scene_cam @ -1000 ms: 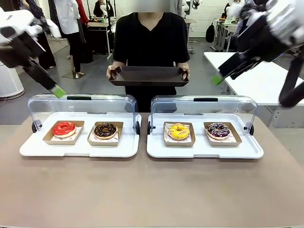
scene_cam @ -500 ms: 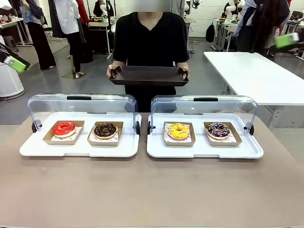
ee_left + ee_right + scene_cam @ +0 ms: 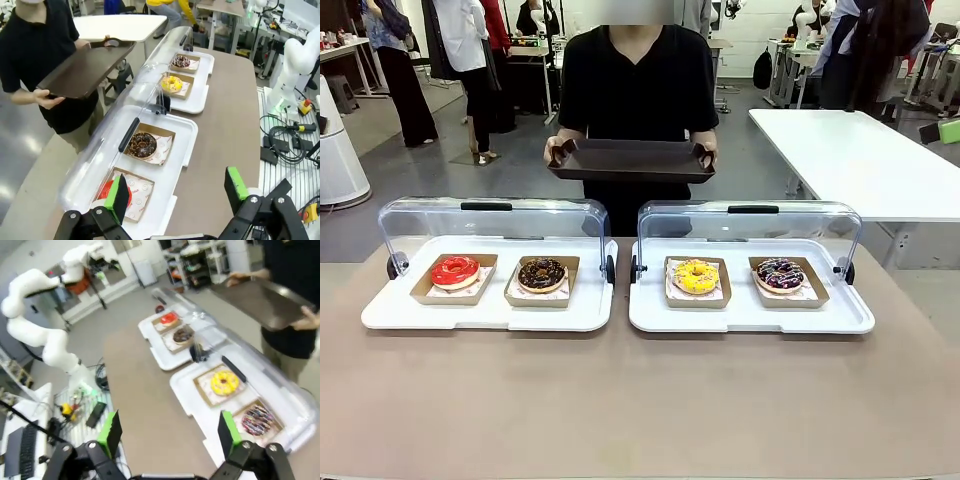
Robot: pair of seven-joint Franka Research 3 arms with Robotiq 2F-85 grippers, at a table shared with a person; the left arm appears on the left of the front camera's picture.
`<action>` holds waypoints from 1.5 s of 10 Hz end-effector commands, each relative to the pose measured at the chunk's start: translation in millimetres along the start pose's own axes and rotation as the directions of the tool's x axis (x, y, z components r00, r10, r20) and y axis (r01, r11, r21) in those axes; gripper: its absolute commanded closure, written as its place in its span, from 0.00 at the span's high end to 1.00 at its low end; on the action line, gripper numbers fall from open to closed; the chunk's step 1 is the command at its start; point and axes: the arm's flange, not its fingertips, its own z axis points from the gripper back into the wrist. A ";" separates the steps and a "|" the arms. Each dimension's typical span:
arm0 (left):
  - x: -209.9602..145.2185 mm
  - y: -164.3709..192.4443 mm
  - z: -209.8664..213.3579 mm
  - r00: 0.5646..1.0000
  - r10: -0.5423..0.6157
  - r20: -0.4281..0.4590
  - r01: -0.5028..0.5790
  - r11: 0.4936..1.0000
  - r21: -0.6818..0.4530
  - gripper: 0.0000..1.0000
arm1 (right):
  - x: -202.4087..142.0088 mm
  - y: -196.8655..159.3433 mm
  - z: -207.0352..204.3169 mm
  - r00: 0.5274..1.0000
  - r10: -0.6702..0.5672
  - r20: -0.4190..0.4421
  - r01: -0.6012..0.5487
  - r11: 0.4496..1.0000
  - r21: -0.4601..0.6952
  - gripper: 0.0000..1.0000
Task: Provide the desired donut to the person.
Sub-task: Pick up and lift the Paper togo box containing the Donut pointed at by the person.
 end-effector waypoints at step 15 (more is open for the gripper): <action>-21.3 -3.4 13.8 0.999 0.035 -0.010 -0.035 0.999 0.018 1.00 | -6.5 -2.3 11.1 0.998 -0.025 -0.065 0.018 0.993 -0.114 1.00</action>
